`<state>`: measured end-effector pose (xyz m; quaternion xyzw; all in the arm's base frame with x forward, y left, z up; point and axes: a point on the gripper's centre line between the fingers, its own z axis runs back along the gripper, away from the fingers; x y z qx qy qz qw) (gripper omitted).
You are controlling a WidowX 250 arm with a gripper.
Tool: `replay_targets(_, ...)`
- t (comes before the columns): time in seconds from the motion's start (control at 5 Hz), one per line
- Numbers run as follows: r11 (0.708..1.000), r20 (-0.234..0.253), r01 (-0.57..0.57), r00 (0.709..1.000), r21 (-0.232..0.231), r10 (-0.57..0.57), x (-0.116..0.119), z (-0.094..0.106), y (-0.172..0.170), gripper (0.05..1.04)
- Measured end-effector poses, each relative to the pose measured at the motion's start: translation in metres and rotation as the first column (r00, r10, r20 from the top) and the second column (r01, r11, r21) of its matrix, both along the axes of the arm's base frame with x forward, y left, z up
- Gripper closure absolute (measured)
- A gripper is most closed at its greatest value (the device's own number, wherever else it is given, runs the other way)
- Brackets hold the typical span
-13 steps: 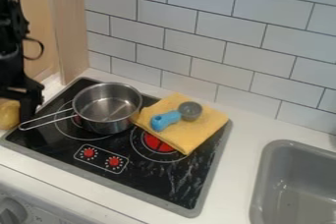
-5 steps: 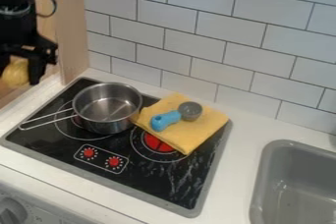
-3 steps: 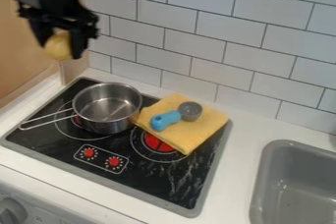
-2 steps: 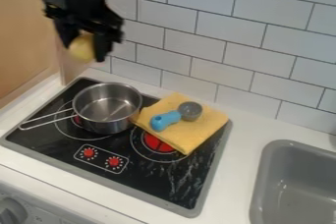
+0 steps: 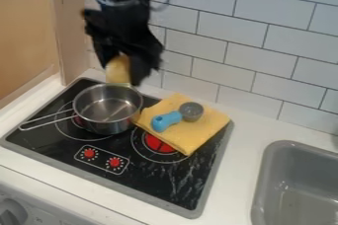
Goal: Move the yellow object below the blue measuring spoon
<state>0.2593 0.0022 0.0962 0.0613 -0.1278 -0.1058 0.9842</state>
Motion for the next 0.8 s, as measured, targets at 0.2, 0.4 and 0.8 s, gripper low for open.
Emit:
replay_targets(0.2,0.994,-0.005,0.107,0.994,0.006,-0.107,-0.005,-0.010,-0.024,0.443)
replay_targets(0.4,0.986,-0.066,0.166,0.984,-0.007,-0.167,-0.012,-0.032,-0.037,0.443)
replay_targets(0.8,0.966,-0.118,0.257,0.960,-0.003,-0.256,-0.009,-0.064,-0.050,0.443)
